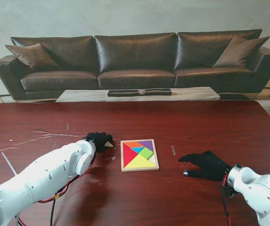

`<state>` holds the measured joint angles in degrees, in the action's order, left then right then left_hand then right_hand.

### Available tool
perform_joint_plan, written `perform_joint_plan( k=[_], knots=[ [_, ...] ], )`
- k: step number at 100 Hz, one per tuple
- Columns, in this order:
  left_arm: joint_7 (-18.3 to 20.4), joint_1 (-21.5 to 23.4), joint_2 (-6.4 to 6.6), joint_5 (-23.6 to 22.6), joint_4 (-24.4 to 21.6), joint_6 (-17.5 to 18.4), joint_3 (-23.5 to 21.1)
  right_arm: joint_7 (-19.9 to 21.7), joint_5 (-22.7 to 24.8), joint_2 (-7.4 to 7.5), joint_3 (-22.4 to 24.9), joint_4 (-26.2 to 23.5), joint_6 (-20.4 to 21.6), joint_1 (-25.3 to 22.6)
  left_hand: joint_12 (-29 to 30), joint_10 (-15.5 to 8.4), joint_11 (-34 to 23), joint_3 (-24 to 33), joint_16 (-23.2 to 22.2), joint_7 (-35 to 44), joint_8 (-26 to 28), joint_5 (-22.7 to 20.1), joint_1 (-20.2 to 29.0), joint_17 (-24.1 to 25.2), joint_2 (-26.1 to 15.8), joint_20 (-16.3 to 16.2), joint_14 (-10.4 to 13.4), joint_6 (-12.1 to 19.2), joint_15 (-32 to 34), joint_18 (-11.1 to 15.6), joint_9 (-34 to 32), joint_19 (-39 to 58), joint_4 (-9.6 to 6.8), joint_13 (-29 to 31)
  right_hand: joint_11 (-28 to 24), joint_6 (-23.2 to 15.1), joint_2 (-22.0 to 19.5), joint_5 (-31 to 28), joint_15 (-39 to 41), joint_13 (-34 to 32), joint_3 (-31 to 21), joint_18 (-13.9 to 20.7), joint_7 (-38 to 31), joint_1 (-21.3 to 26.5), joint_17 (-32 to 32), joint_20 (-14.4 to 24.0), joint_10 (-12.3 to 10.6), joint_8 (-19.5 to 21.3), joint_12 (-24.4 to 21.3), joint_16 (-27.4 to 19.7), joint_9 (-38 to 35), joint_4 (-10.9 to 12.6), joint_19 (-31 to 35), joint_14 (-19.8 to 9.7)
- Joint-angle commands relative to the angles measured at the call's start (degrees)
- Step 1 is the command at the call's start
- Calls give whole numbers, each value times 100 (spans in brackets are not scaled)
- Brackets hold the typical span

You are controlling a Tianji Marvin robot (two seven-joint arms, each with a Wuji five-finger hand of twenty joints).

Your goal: Assemble the tangram pieces into a square

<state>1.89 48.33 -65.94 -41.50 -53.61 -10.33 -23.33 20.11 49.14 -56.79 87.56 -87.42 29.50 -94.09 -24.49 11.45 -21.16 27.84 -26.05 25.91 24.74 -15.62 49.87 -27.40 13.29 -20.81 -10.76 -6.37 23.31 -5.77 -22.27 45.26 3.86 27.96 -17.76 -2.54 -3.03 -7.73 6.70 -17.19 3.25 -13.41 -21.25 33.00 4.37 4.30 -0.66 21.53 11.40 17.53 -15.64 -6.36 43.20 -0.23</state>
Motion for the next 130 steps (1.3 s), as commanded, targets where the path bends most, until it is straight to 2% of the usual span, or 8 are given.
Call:
perform_joint_plan(
  k=[1, 35, 44, 57, 83, 102, 105, 130],
  knots=[
    [53, 41, -29, 50, 120, 31, 46, 3, 42, -6, -11, -42, 17, -27, -107, -35, -182, 77, -111, 286, 101, -185, 84, -203, 224, 82, 162, -58, 253, 184, -292, 128, 5, 376, 15, -74, -128, 240, -23, -11, -30, -53, 20, 9, 79, -101, -71, 22, -12, 35, -77, 135, -47, -100],
    [21, 45, -64, 125, 279, 67, 180, -10, 44, -8, -17, -43, 21, -19, -739, -294, -1011, 662, -943, 1453, 432, -663, 68, -1023, 658, 137, 560, 23, 1040, 680, -978, 965, 163, 1291, 13, -73, -122, 243, -25, -8, -30, -51, 25, 10, 82, -103, -77, 20, -10, 33, -77, 136, -48, -104],
    [-30, 39, -83, 138, 356, 96, 226, -7, 45, -7, -12, -50, 25, -22, -957, -359, -1261, 533, -1276, 1944, 519, -679, 249, -1219, 829, -60, 638, 205, 1342, 752, -1144, 1166, 300, 1450, 15, -74, -118, 240, -24, -10, -29, -52, 24, 10, 83, -103, -76, 20, -11, 33, -77, 135, -48, -105],
    [-128, 25, -117, 149, 479, 143, 299, -6, 52, -6, -5, -56, 37, -21, -2105, -455, -1361, 360, -1786, 2818, 576, -545, 400, -1402, 997, -522, 786, 456, 1776, 789, -1432, 1425, 323, 1586, 16, -75, -116, 241, -24, -12, -30, -53, 26, 11, 80, -104, -70, 20, -12, 33, -76, 135, -46, -106],
    [-239, -6, -190, 223, 707, 214, 435, -2, 74, -5, 22, -72, 49, -31, -3213, -794, -1611, 83, -2293, 4364, 901, -161, 637, -1556, 1117, -1089, 1149, 837, 2485, 719, -1868, 1852, 282, 1717, 15, -80, -113, 241, -23, -15, -30, -58, 26, 10, 82, -105, -75, 20, -11, 33, -76, 135, -45, -110],
    [-296, -11, -221, 245, 773, 234, 473, 8, 80, -3, 28, -79, 49, -31, -3543, -1057, -2039, 50, -2513, 4542, 2086, -124, 629, -1629, 1183, -1352, 1380, 926, 2899, 645, -1981, 2117, 253, 1788, 16, -84, -110, 240, -24, -15, -30, -61, 25, 10, 78, -105, -71, 19, -12, 32, -78, 135, -41, -103],
    [-299, -10, -222, 245, 774, 234, 473, 9, 76, -4, 30, -79, 47, -32, -3580, -927, -2113, 53, -2542, 4572, 2210, -111, 628, -1650, 1186, -1370, 1417, 930, 2953, 643, -1955, 2149, 253, 1796, 18, -79, -110, 241, -24, -14, -32, -57, 26, 12, 81, -105, -70, 19, -12, 32, -74, 135, -42, -104],
    [-304, 16, -227, 262, 771, 209, 453, 15, 72, -4, 43, -88, 43, -45, -3630, -1288, -3456, 90, -2882, 4516, 4070, -210, 704, -1845, 1247, -1688, 1960, 1029, 3960, 678, -1903, 2562, 235, 1854, 16, -85, -111, 240, -21, -22, -31, -58, 24, 10, 80, -106, -76, 19, -12, 33, -77, 135, -40, -101]
  ],
)
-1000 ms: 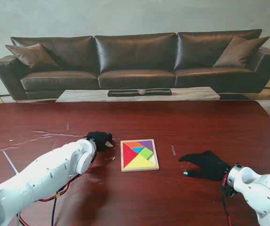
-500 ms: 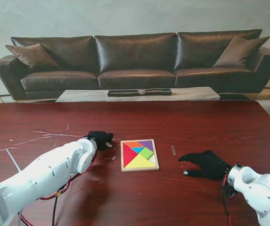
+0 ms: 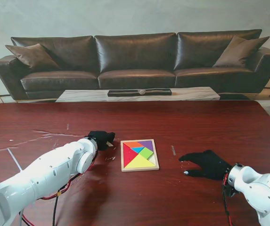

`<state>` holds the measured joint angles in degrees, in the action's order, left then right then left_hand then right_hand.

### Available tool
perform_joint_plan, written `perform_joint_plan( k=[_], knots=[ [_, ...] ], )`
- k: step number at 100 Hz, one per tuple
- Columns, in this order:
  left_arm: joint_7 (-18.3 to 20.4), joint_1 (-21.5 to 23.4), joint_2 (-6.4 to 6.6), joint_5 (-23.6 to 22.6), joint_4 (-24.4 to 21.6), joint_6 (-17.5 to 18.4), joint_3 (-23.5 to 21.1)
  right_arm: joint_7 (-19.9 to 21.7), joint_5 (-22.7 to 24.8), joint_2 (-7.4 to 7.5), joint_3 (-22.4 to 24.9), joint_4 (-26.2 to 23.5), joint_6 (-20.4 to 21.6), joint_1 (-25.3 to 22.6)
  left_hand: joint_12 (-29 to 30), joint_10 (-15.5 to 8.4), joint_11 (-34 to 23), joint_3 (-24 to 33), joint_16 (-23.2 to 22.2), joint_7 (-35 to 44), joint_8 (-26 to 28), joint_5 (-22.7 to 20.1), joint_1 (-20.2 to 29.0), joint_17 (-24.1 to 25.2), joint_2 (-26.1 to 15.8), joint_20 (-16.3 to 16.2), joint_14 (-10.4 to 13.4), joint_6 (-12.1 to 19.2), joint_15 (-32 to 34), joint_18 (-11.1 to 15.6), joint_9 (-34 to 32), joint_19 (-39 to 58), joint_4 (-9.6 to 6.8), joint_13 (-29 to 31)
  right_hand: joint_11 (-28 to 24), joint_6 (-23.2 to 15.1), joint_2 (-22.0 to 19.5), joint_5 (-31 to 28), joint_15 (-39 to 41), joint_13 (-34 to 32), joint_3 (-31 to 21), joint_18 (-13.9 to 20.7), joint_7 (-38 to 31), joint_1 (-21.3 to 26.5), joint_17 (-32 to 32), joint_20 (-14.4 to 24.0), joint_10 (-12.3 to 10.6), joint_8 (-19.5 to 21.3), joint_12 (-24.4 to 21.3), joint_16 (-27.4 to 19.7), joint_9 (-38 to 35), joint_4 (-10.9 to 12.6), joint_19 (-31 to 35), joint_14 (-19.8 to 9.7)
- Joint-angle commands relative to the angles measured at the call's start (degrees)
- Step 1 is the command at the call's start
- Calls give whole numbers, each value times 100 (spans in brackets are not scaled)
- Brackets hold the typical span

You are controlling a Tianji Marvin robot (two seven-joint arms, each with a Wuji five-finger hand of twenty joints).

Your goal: Assemble the tangram pieces into a square

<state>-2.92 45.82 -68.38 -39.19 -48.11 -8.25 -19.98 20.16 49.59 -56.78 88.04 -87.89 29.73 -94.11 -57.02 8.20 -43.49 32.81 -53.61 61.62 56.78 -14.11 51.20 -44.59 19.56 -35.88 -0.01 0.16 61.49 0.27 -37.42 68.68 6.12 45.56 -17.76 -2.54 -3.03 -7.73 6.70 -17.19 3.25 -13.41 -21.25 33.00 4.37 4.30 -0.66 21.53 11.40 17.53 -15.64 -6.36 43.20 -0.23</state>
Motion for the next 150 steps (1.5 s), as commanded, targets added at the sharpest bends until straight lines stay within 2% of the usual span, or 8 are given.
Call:
perform_joint_plan(
  k=[1, 33, 49, 60, 64, 122, 135, 150],
  knots=[
    [179, 267, 18, 31, 220, -2, 118, 9, 27, -4, -4, -41, 20, -44, -379, -974, -1245, -407, -129, 953, 895, -363, 569, -141, 616, -191, 899, 380, 159, 80, -392, 235, 9, 103, 16, -85, -110, 240, -21, -22, -29, -58, 23, 7, 80, -106, -74, 19, -12, 33, -77, 135, -40, -98],
    [212, 297, 29, 71, 199, 29, 58, 22, 50, -2, -16, -62, 11, -42, -141, -1277, -1880, -353, -130, 1013, 1668, -564, 438, -474, 509, -375, 1159, 570, 578, 137, -559, 561, 52, 380, 17, -84, -113, 239, -21, -23, -31, -60, 23, 9, 75, -106, -70, 17, -12, 33, -78, 135, -37, -103],
    [182, 329, 49, 42, 152, 47, -8, 33, 52, -1, -28, -70, -3, -37, -52, -1338, -1875, -423, -22, 971, 1630, -550, 431, -509, 481, -276, 1148, 638, 426, 92, -542, 400, 106, 372, 17, -85, -110, 245, -23, -18, -30, -63, 27, 11, 80, -108, -77, 15, -12, 32, -78, 135, -38, -100],
    [213, 346, 85, 9, 70, 45, -62, 25, 47, -3, -38, -66, -5, -33, -124, -1408, -1654, -706, 151, 942, 1484, -481, 575, -512, 411, -98, 1050, 693, 101, 11, -504, 112, 98, 299, 18, -82, -112, 238, -22, -19, -32, -63, 24, 13, 80, -109, -66, 16, -12, 32, -76, 135, -38, -111],
    [294, 358, 107, 22, 4, 47, -102, 25, 51, -2, -45, -64, -6, -29, -249, -1409, -1516, -904, 168, 967, 1426, -456, 690, -507, 376, -48, 1022, 698, 36, -5, -522, 51, 47, 280, 17, -86, -112, 240, -21, -23, -30, -63, 24, 10, 79, -109, -77, 16, -12, 32, -78, 135, -38, -109],
    [-192, 346, 134, -323, -184, 343, -392, 65, 6, 0, -93, -39, -58, -18, -378, -1375, -1403, -797, 165, 989, 1444, -498, 798, -581, 365, -91, 954, 681, -71, -93, -489, -96, -7, 244, 17, -81, -119, 241, -22, -17, -30, -56, 20, 7, 87, -111, -69, 16, -12, 33, -73, 135, -39, -104],
    [-124, 339, 129, -277, -266, 388, -457, 66, 9, 0, -88, -36, -62, -21, -452, -1387, -1318, -796, 161, 986, 1411, -528, 796, -618, 364, -150, 937, 702, -124, -91, -564, -138, 2, 298, 20, -80, -115, 247, -23, -16, -30, -60, 23, 9, 88, -112, -77, 14, -13, 32, -69, 135, -40, -99],
    [148, 351, 125, -63, -381, 380, -577, 63, 22, 1, -87, -30, -60, -19, -481, -1386, -1294, -810, 157, 989, 1396, -544, 801, -648, 338, -171, 949, 703, -150, -105, -571, -158, 6, 319, 18, -78, -118, 245, -22, -21, -32, -63, 23, 10, 88, -113, -74, 13, -13, 32, -73, 136, -41, -102]
  ],
)
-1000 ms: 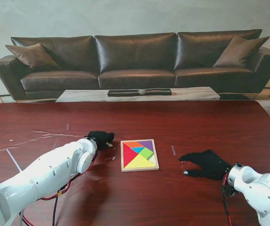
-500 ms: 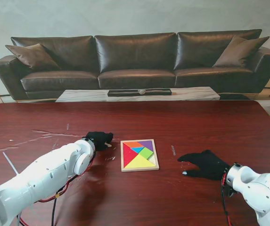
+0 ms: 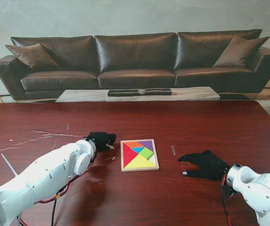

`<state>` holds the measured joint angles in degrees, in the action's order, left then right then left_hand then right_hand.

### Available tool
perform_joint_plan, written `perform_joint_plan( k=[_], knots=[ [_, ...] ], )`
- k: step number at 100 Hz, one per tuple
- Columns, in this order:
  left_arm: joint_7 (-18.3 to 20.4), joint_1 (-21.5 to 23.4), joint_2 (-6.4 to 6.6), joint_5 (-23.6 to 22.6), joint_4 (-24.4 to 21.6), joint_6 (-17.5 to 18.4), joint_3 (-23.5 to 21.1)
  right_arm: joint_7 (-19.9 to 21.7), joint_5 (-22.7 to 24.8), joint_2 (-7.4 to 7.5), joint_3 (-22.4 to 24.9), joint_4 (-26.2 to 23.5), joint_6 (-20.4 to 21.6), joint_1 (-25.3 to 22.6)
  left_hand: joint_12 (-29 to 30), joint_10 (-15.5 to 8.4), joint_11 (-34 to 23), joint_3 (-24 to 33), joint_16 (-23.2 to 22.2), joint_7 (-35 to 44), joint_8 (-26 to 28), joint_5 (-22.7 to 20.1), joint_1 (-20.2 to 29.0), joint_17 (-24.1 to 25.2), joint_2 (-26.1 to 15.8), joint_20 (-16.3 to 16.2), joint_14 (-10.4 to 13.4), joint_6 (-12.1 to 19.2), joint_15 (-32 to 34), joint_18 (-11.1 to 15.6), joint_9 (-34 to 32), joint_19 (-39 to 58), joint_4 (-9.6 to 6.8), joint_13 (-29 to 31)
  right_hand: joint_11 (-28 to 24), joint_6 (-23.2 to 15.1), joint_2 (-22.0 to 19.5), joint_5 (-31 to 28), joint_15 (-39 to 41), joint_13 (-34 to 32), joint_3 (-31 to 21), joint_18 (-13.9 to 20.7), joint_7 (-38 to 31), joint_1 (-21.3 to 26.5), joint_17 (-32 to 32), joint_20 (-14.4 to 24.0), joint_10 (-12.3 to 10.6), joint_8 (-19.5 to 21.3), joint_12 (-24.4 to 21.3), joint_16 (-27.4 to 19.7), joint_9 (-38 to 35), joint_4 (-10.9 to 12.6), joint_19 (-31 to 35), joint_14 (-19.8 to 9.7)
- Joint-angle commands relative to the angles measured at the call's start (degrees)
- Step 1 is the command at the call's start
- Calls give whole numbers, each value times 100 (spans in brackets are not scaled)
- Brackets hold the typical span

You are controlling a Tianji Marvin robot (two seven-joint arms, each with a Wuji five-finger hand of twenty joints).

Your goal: Assemble the tangram pieces into a square

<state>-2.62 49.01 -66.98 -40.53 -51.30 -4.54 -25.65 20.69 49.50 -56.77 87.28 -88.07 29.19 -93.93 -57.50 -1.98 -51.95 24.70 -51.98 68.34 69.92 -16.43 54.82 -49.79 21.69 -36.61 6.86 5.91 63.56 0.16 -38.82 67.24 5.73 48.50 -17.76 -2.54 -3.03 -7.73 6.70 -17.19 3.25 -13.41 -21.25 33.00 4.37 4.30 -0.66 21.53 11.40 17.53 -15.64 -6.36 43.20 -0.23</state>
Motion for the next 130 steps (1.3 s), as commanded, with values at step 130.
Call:
perform_joint_plan(
  k=[130],
  knots=[
    [-21, 311, -156, 569, -168, -295, -586, -6, 36, 0, -42, 6, 18, -22, 386, 856, 2493, 143, 764, -331, -3873, -1091, 1116, -602, 13, 613, -1260, -503, -2239, 65, -1467, 240, 3, 1086, 23, -73, -157, 251, -27, -12, -43, -57, 30, 69, 90, -112, -64, 11, -15, 34, -45, 136, -47, -100]
  ],
)
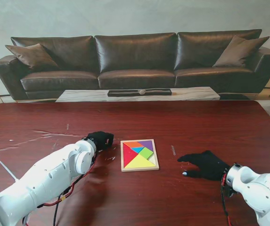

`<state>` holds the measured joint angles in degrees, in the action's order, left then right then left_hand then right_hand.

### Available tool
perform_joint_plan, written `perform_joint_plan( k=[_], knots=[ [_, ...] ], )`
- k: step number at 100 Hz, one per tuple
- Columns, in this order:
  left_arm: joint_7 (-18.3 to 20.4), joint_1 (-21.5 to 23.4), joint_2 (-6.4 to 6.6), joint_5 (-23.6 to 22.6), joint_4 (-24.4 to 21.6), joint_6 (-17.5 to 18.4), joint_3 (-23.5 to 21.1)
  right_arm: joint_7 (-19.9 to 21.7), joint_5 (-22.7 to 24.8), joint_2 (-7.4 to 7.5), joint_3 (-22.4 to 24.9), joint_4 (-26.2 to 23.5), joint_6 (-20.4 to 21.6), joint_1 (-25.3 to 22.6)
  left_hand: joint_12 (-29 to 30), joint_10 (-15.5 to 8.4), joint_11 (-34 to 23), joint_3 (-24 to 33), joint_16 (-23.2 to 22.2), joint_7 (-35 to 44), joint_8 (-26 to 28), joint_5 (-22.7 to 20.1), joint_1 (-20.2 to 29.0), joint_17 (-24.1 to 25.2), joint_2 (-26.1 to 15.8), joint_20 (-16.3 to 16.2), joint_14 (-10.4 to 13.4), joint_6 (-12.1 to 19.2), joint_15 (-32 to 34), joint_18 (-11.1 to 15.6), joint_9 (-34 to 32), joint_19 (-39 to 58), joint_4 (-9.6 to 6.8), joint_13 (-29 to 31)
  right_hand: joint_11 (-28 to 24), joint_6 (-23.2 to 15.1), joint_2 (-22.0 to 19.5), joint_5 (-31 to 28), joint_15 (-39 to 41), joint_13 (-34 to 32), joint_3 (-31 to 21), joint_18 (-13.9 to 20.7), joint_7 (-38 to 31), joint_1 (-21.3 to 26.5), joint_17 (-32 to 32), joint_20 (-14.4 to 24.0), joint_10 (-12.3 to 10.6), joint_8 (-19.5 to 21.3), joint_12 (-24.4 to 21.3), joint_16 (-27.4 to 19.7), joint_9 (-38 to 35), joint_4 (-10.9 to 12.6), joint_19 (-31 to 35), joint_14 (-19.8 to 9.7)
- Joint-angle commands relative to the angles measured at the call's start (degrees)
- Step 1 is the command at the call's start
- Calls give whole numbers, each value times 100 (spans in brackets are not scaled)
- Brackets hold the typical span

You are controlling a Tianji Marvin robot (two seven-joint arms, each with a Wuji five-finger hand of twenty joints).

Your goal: Assemble the tangram pieces into a square

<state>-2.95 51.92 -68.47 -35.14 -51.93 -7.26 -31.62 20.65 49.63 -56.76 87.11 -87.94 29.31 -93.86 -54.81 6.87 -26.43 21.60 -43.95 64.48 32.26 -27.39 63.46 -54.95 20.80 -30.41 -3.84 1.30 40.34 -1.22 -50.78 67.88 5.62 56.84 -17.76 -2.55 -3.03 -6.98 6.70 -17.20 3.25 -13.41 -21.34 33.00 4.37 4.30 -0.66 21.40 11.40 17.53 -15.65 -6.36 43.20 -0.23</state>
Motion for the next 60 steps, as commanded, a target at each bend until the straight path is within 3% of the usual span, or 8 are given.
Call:
perform_joint_plan(
  k=[1, 28, 47, 60],
  knots=[
    [13, 25, -8, 37, -113, -29, -2, -1, 21, -1, -26, -7, 5, -29, 117, -27, -61, 458, -40, 53, -110, -1, 253, -87, 106, -8, -189, -41, 83, 200, -278, 180, 15, 256, 24, -72, -158, 175, -25, -16, -42, -57, 39, 69, 90, -112, -67, 24, -16, 35, -43, 135, -47, -106],
    [-41, 164, -75, 293, -345, -243, -311, -12, 24, -2, -34, -1, -3, -27, 99, 56, -64, 574, -85, 13, -171, -82, 256, -93, 111, -18, -220, -117, 94, 161, -296, 264, 50, 284, 23, -70, -155, 174, -30, -7, -29, -56, 40, 65, 89, -112, -56, 25, -16, 32, -48, 133, -49, -98],
    [-58, 394, -116, 573, -801, -420, -605, -4, 22, -2, -44, -1, -23, -22, 89, 143, -51, 541, -116, -50, -214, -93, 287, -91, 67, -9, -273, -238, 102, 124, -270, 270, 52, 261, 25, -71, -160, 176, -34, 2, -28, -53, 43, 60, 92, -112, -52, 24, -17, 31, -47, 134, -53, -99],
    [81, 522, -153, 908, -1105, -418, -644, -12, 27, -3, -55, 0, -22, -13, 59, 213, -48, 93, -159, -184, -166, -50, 513, -80, -110, 73, -289, -388, 87, 112, -186, 219, -53, 196, 24, -70, -168, 178, -33, -2, -27, -57, 45, 53, 95, -111, -54, 24, -16, 32, -44, 134, -55, -105]
  ],
)
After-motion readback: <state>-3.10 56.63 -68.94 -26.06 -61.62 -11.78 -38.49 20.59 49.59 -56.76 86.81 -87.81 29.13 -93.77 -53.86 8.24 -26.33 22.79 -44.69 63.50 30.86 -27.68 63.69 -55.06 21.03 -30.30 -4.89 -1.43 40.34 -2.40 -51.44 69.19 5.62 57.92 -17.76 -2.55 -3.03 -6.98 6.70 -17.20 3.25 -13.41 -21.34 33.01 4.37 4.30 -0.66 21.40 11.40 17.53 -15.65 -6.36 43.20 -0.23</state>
